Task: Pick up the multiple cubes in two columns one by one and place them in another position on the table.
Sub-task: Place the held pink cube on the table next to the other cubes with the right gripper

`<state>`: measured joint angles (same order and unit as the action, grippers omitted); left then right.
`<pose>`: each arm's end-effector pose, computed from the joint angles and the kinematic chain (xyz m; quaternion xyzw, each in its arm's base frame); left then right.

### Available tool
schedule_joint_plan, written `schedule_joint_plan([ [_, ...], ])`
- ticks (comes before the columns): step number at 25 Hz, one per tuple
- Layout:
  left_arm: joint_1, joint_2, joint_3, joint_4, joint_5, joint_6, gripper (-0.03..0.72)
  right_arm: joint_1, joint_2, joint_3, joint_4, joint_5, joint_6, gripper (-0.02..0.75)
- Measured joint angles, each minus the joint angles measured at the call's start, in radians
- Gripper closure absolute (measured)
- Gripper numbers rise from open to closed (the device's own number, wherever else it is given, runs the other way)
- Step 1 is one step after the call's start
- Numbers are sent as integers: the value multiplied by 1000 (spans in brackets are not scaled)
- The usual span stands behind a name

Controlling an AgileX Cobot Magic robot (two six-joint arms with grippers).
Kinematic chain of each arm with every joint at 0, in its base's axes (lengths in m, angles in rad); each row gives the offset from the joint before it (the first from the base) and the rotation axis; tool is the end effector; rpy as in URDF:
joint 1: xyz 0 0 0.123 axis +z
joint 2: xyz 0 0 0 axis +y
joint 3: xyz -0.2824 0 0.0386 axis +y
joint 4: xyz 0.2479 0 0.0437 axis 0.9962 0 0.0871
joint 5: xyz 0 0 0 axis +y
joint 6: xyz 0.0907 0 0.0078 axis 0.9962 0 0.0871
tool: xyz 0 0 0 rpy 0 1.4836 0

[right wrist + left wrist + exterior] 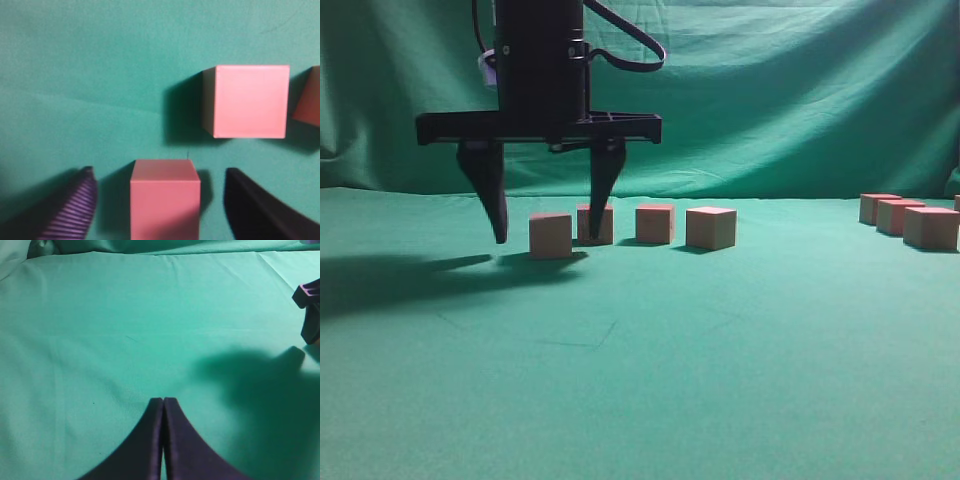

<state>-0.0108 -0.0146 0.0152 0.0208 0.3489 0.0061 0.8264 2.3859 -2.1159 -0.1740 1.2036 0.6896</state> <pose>0.0529 0.0001 0.1773 0.0123 0.7934 0.0073 0.6085 0.3492 0.3573 0.1763 -0.0913 0.9881 0.0023 0.1241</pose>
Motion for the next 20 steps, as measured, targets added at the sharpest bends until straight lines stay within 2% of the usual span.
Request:
schedule_joint_plan([
  [2,0,0,0,0,0,0,688,0,0,0,0,0,0,200],
  [3,0,0,0,0,0,0,688,0,0,0,0,0,0,186],
  [8,0,0,0,0,0,0,688,0,-17,0,-2,0,0,201],
  [9,0,0,0,0,0,0,688,0,-31,1,-4,0,0,242],
  [10,0,0,0,0,0,0,688,0,-47,2,-11,2,0,251],
  [20,0,0,0,0,0,0,688,0,-252,3,-65,35,-56,248],
])
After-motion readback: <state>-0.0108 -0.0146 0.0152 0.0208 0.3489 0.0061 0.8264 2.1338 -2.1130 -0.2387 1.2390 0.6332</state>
